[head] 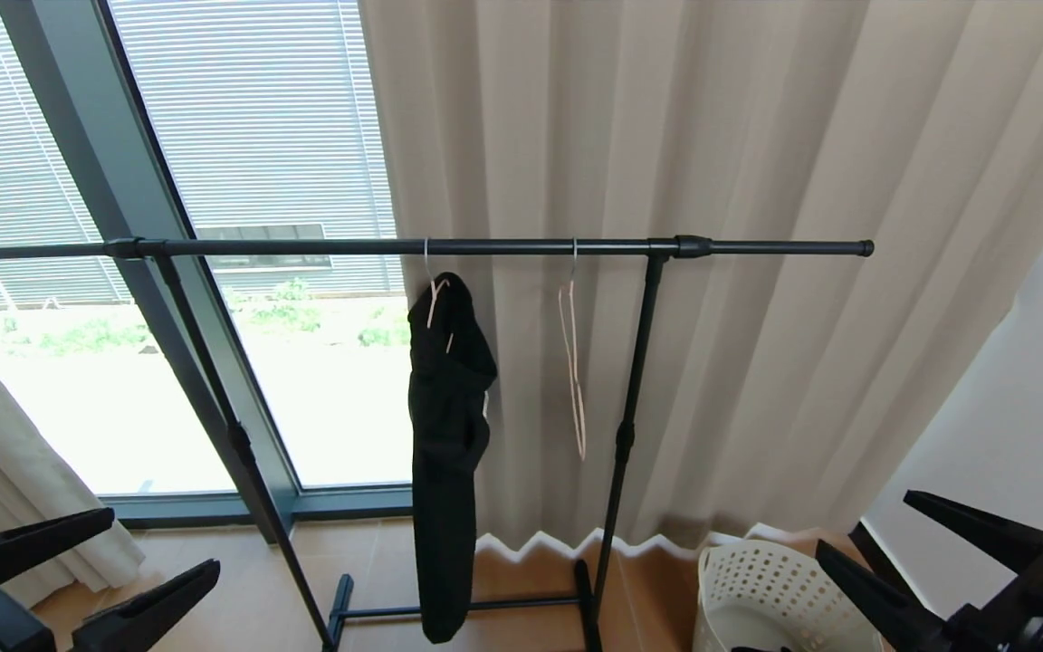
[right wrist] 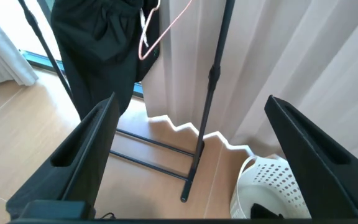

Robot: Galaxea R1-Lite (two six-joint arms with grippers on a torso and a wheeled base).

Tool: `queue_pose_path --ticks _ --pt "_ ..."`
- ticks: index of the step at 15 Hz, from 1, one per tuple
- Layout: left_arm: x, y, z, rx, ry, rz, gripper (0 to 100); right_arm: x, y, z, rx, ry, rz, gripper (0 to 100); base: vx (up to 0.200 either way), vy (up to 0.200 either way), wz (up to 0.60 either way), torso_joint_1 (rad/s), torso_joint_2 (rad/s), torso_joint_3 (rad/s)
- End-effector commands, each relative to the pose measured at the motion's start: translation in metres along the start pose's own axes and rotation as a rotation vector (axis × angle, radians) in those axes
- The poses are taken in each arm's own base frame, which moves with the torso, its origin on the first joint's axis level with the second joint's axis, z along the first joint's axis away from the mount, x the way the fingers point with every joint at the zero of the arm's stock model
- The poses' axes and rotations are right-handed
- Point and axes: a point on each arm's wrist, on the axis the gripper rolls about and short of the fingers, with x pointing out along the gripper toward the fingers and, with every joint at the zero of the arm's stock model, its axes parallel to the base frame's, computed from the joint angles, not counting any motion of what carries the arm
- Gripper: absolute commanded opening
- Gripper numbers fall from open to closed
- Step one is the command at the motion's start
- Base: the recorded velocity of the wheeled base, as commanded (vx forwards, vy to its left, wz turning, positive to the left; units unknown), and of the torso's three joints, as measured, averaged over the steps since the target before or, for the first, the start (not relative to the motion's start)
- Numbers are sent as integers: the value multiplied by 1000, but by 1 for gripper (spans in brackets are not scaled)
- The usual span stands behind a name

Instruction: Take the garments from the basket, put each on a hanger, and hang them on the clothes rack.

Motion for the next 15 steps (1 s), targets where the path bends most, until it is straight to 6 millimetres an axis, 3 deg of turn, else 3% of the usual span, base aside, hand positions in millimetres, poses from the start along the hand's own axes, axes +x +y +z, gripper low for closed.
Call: queue_pose_path --ticks 1,3,5,10,15 --pt "-12 -2 -23 -1 -8 3 100 -15 -4 -12 -6 -6 3 100 0 0 0 0 0 0" --pt "-17 -4 -39 -7 -4 3 100 -19 -6 -17 -10 29 3 100 0 0 0 0 0 0" --pt "-23 -6 -54 -8 -10 0 100 -42 -10 -23 -20 22 32 100 0 0 0 0 0 0" --pt "-28 -8 -79 -34 -4 0 100 -88 -25 -62 -48 71 60 100 0 0 0 0 0 0" --pt "-30 -9 -91 -42 7 5 100 -94 -29 -67 -38 52 1 100 0 0 0 0 0 0"
